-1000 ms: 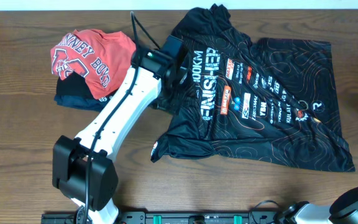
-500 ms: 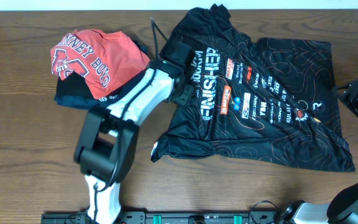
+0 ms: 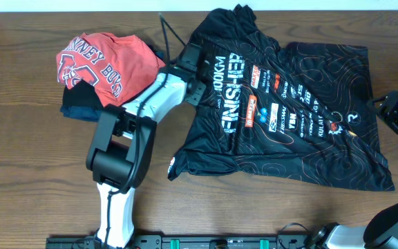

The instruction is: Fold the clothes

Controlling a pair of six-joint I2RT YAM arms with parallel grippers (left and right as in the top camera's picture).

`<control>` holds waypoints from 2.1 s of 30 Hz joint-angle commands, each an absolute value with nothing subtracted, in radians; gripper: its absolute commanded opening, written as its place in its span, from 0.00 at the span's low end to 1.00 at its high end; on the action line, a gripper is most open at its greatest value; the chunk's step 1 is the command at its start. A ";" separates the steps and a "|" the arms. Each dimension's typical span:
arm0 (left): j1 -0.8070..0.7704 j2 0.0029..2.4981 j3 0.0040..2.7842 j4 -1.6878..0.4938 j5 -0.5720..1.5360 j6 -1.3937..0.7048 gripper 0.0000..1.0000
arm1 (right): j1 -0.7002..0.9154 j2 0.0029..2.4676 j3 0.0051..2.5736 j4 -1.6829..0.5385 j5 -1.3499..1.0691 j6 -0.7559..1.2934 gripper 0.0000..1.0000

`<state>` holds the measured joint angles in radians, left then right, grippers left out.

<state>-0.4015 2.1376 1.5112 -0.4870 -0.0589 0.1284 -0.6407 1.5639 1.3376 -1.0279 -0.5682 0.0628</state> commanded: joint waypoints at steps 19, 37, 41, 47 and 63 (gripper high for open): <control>-0.381 2.131 1.509 -0.514 0.126 0.134 0.50 | -0.631 1.549 1.329 -1.036 -0.545 0.047 0.44; -0.381 2.064 1.521 -0.522 0.058 0.127 0.56 | -0.630 1.549 1.329 -1.043 -0.503 0.047 0.45; -0.381 2.082 1.520 -0.529 0.178 0.127 0.57 | -0.630 1.549 1.329 -1.047 -0.500 0.047 0.45; -0.381 2.127 1.520 -0.529 0.185 0.127 0.55 | -0.630 1.549 1.329 -1.049 -0.497 0.047 0.45; -0.381 2.139 1.520 -0.504 0.195 0.135 0.41 | -0.630 1.549 1.329 -1.057 -0.497 0.048 0.43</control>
<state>-0.3824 2.1189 1.5116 -0.4992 0.1818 0.1314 -0.6407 1.5639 1.3376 -1.0546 -0.4973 0.0628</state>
